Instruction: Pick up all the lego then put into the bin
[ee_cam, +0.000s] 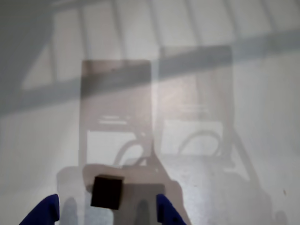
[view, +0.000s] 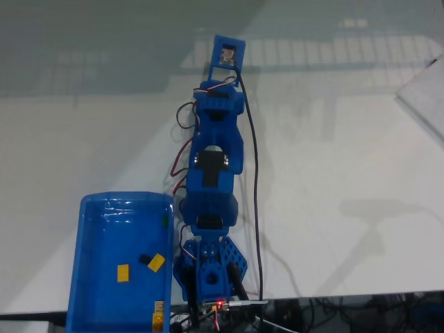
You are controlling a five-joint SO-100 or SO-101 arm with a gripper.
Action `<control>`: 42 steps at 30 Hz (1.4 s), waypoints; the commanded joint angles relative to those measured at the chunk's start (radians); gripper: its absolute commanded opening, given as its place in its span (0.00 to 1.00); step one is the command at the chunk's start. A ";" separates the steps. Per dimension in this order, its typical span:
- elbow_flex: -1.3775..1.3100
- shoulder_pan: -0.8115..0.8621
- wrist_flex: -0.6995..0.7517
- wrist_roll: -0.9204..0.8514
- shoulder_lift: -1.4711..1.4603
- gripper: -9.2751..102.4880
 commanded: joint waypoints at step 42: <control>-0.035 -0.021 -0.107 -0.061 -0.135 0.16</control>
